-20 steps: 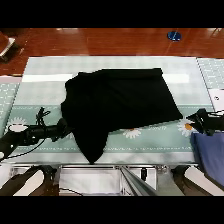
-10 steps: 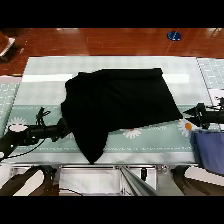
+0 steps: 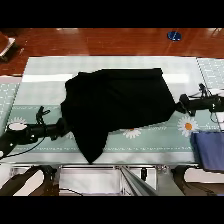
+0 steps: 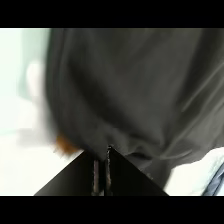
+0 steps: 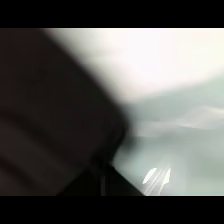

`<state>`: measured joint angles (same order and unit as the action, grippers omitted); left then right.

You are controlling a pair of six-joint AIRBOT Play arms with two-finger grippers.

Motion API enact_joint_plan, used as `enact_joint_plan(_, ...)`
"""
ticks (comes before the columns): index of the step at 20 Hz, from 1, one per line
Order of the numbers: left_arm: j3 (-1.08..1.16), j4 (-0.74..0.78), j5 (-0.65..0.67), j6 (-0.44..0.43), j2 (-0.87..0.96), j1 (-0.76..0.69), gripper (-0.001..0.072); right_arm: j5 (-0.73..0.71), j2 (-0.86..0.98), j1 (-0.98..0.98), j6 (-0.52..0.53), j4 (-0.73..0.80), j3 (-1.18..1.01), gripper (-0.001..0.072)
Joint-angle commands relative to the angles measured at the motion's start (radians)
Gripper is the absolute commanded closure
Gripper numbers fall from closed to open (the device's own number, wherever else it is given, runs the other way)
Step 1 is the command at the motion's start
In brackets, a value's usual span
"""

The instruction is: Fold the shirts.

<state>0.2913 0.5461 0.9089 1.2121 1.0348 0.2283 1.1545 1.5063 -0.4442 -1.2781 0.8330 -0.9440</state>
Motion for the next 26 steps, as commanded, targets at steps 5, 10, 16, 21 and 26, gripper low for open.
enact_joint_plan(5,0.552,-0.124,0.048,-0.001,-0.047,0.002,0.0681,0.146,-0.141,0.099,-0.035,-0.025,-0.525,0.0694)
enact_joint_plan(10,1.176,-0.028,-0.023,0.015,-0.062,0.039,0.0681,0.085,-0.356,0.061,-0.089,0.016,-0.872,0.0694)
enact_joint_plan(16,1.524,0.309,0.114,0.171,-0.175,0.043,0.0681,0.072,-0.696,0.026,-0.107,0.156,-0.926,0.0694)
enact_joint_plan(21,1.526,0.657,0.159,0.241,-0.404,0.043,0.0681,0.160,-0.846,0.035,-0.172,0.321,-0.926,0.0694)
enact_joint_plan(26,1.505,0.842,0.308,0.289,-0.521,0.043,0.0681,0.288,-0.884,0.138,-0.205,0.415,-0.923,0.0694)
